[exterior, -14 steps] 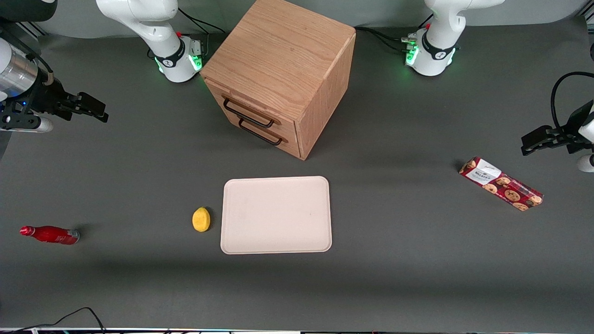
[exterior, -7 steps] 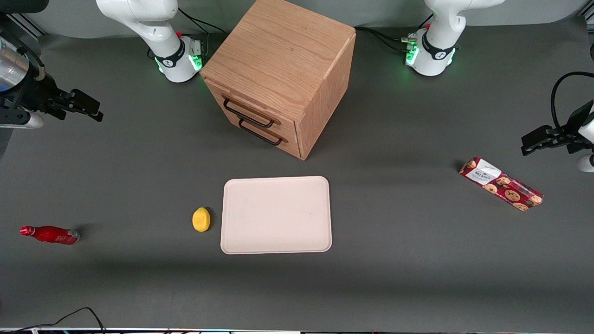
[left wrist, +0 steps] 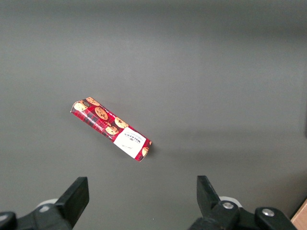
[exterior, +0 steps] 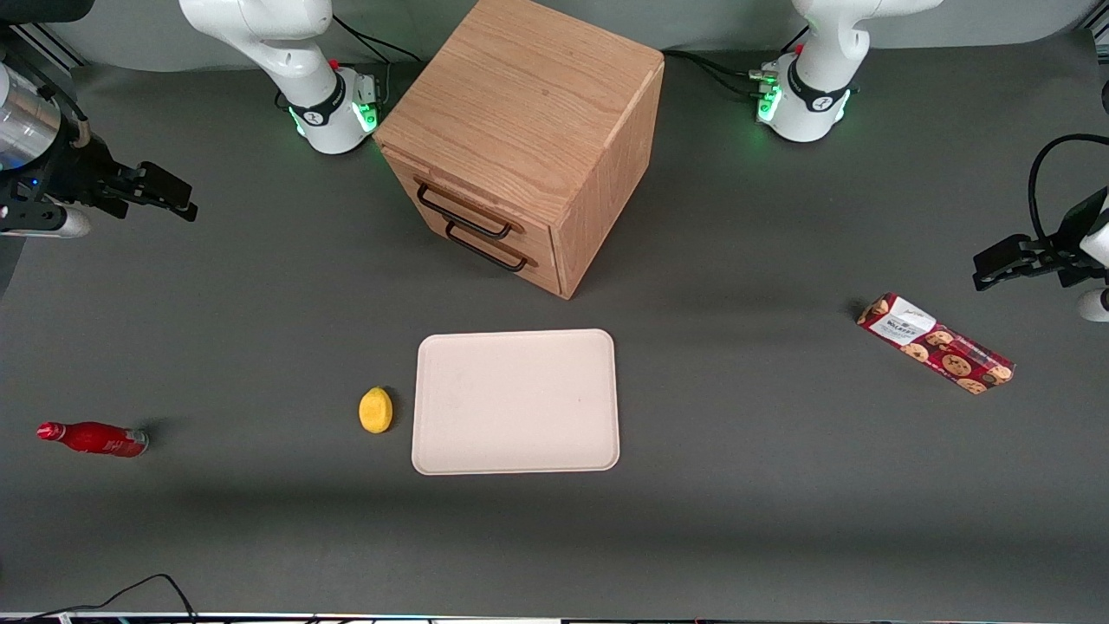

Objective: Open upper drawer
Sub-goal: 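Move the right gripper toward the upper drawer's black handle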

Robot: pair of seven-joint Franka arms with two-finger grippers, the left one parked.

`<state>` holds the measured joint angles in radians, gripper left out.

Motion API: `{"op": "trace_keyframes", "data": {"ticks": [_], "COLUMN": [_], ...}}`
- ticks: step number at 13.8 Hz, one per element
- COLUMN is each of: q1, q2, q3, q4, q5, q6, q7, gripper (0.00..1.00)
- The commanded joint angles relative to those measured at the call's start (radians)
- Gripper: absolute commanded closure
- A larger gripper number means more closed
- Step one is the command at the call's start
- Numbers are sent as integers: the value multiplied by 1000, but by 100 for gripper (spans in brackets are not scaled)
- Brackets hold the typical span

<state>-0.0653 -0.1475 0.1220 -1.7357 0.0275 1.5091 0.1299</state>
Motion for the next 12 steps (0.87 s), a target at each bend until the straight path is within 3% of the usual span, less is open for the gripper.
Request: {"op": "trace_keyframes", "data": {"ticks": [1, 6, 8, 12], "q1": [18, 13, 15, 19], "q2": [9, 29, 39, 115], "q3": [75, 240, 286, 361], "q4": [39, 76, 79, 108], "q5": [31, 84, 152, 164], "q6": [-52, -84, -75, -52], "q7": [-76, -252, -245, -243], "gripper": [0, 0, 0, 0]}}
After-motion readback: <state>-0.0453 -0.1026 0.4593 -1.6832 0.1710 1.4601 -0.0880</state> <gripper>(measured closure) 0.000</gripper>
